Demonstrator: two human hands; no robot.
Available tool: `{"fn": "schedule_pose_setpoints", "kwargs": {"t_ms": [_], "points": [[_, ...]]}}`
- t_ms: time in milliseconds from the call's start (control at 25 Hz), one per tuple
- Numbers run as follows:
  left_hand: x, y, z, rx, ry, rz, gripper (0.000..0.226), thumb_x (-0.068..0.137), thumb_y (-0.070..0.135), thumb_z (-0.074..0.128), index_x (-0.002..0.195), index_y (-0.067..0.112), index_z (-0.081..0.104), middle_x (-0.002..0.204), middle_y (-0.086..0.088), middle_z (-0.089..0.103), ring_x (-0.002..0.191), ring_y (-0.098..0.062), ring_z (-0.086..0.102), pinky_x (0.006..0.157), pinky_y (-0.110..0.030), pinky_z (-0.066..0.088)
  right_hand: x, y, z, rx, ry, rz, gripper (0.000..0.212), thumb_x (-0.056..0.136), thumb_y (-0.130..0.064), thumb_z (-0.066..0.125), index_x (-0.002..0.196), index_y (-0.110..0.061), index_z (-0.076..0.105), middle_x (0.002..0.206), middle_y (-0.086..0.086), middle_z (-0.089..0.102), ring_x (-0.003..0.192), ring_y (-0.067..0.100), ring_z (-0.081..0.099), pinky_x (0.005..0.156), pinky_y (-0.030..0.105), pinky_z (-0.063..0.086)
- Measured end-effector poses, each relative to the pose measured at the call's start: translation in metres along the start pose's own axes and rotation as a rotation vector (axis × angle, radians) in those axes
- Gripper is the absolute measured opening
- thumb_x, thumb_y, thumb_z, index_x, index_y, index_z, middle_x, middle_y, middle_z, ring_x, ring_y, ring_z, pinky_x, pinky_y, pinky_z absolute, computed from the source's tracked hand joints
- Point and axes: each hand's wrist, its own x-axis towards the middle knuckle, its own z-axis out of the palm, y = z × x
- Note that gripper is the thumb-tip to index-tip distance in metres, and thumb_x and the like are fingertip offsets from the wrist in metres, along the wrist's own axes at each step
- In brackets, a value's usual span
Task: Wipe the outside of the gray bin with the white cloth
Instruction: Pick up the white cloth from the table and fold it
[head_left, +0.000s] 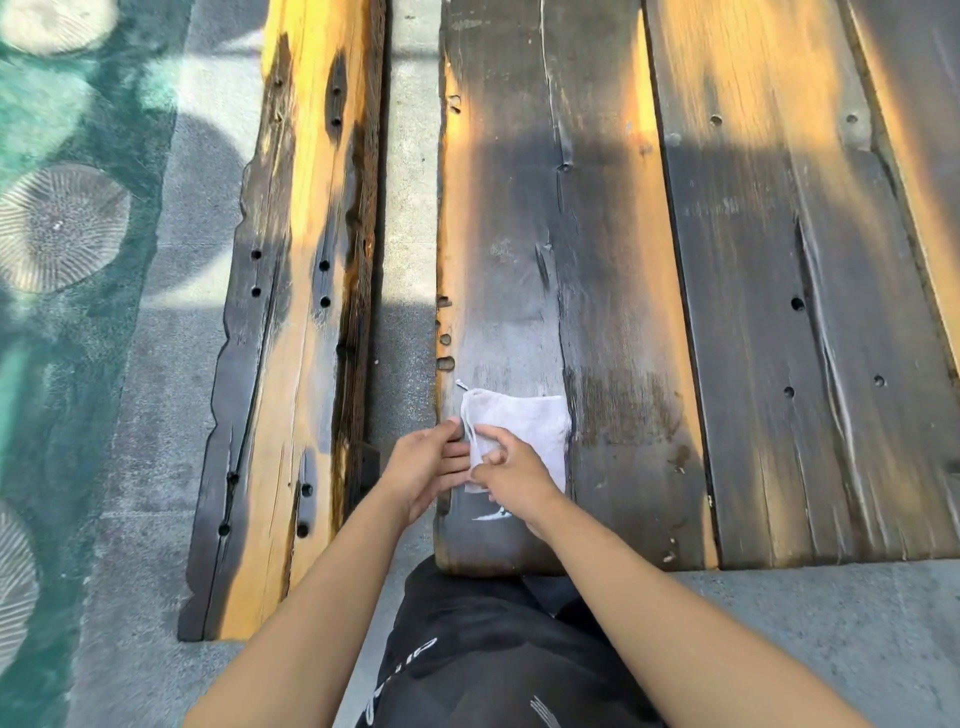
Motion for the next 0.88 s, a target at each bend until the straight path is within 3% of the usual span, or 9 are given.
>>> {"fn": "schedule_pose_setpoints", "kwargs": {"t_ms": [120,280,440,520,680,880], "points": [[0.012,0.003,0.005,0.290,0.066,0.036,0.036,0.087,0.032,0.076,0.102,0.000,0.070,0.091,-0.020,0.072,0.075,-0.028,0.068,0.073,-0.047,0.059,0.000,0.006,0.000,-0.112,-0.006,0.025,0.053,0.084,-0.008,0.063,0.135,-0.026,0.057,0.084,-0.004,0.064,0.073,0.010,0.061,0.066,0.027,0.049],[0.012,0.006,0.011,0.551,0.193,0.165,0.023,0.080,0.014,0.081,0.081,0.016,0.058,0.079,-0.009,0.065,0.072,-0.022,0.060,0.066,-0.039,0.052,-0.003,0.011,-0.017,-0.157,0.154,0.044,0.032,0.085,-0.013,0.057,0.112,-0.024,0.069,0.080,-0.003,0.066,0.076,0.014,0.067,0.074,0.033,0.054],[0.010,-0.003,0.008,0.687,0.169,0.177,0.025,0.079,0.006,0.078,0.082,0.016,0.055,0.068,-0.003,0.055,0.067,-0.023,0.060,0.070,-0.049,0.063,-0.004,0.018,-0.046,-0.343,0.440,0.017,0.026,0.087,-0.013,0.060,0.111,-0.019,0.066,0.101,-0.002,0.061,0.092,0.017,0.063,0.083,0.026,0.046],[0.005,-0.008,0.007,0.739,0.176,0.187,0.019,0.084,0.006,0.075,0.088,0.010,0.057,0.069,-0.003,0.057,0.063,-0.025,0.064,0.066,-0.050,0.065,-0.004,0.025,-0.054,-0.395,0.526,0.013,0.029,0.085,-0.017,0.063,0.114,-0.019,0.061,0.113,0.004,0.055,0.098,0.021,0.061,0.091,0.032,0.048],[-0.005,-0.018,0.006,0.848,0.227,0.227,0.019,0.090,0.020,0.069,0.093,0.002,0.065,0.078,-0.014,0.077,0.059,-0.031,0.076,0.065,-0.040,0.064,-0.001,0.034,-0.055,-0.471,0.494,0.036,0.039,0.084,-0.024,0.069,0.120,-0.019,0.053,0.117,0.006,0.058,0.106,0.024,0.059,0.091,0.041,0.052],[-0.016,-0.019,0.012,0.996,0.291,0.352,0.019,0.087,0.021,0.064,0.073,0.009,0.068,0.070,-0.008,0.072,0.077,-0.032,0.071,0.072,-0.038,0.057,0.003,0.036,-0.061,-0.397,0.515,0.127,0.040,0.086,-0.017,0.067,0.124,-0.014,0.055,0.109,0.006,0.068,0.102,0.025,0.064,0.085,0.034,0.052]]}}
